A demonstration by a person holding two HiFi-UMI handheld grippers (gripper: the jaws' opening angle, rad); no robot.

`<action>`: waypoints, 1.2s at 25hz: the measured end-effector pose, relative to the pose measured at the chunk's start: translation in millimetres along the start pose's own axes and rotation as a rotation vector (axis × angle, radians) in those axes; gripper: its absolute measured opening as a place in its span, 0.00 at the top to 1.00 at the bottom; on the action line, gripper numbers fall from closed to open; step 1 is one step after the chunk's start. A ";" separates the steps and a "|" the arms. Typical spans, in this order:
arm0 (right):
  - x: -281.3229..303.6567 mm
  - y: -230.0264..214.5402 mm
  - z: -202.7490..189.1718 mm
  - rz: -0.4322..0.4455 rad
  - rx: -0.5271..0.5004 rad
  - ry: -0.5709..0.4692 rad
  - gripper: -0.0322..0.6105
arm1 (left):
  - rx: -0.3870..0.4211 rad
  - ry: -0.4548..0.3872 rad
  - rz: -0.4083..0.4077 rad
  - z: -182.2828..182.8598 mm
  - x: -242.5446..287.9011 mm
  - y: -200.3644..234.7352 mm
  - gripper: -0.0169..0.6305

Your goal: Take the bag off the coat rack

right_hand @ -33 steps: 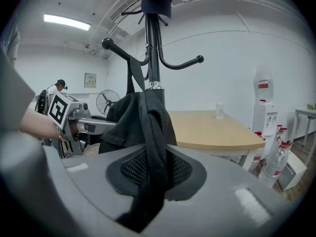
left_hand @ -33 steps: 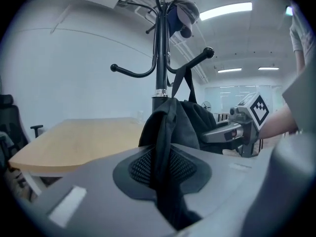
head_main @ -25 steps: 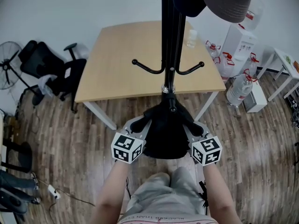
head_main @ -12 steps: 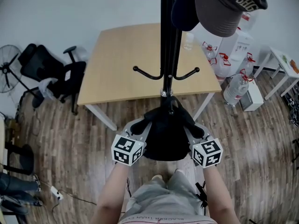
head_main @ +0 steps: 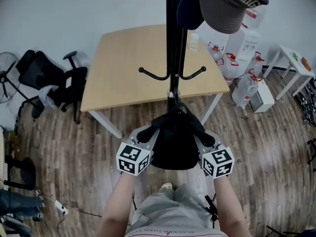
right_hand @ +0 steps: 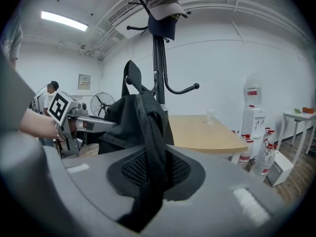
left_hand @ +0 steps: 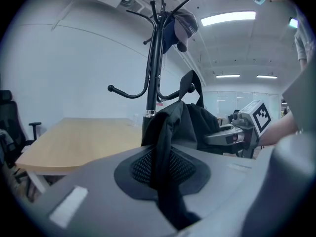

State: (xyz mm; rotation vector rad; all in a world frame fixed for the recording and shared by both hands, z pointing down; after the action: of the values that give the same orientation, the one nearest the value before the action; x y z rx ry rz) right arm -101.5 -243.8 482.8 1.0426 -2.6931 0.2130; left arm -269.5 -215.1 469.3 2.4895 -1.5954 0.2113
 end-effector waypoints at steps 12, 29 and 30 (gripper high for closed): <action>-24.3 15.2 4.2 0.011 -0.022 -0.006 0.86 | -0.012 -0.018 0.023 3.0 -24.4 -18.7 0.88; -96.8 15.3 18.9 -0.068 -0.030 -0.056 0.87 | 0.039 -0.062 -0.023 35.2 -39.5 -77.1 0.88; -102.3 12.6 19.1 -0.080 -0.032 -0.058 0.87 | 0.040 -0.064 -0.035 36.6 -37.4 -82.2 0.88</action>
State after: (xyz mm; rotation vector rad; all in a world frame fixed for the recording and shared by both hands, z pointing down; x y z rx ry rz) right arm -40.2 -173.1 435.4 1.1610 -2.6897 0.1272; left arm -209.4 -156.5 419.7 2.5775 -1.5849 0.1621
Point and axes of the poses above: the fingertips, and each gripper's own axes: x forward along the fingers, y to its left, z out of its top, the point moved 2 cm from there along -x, backward along the fingers, and after that the axes turned 1 degree about -y, right-handed, at the moved point
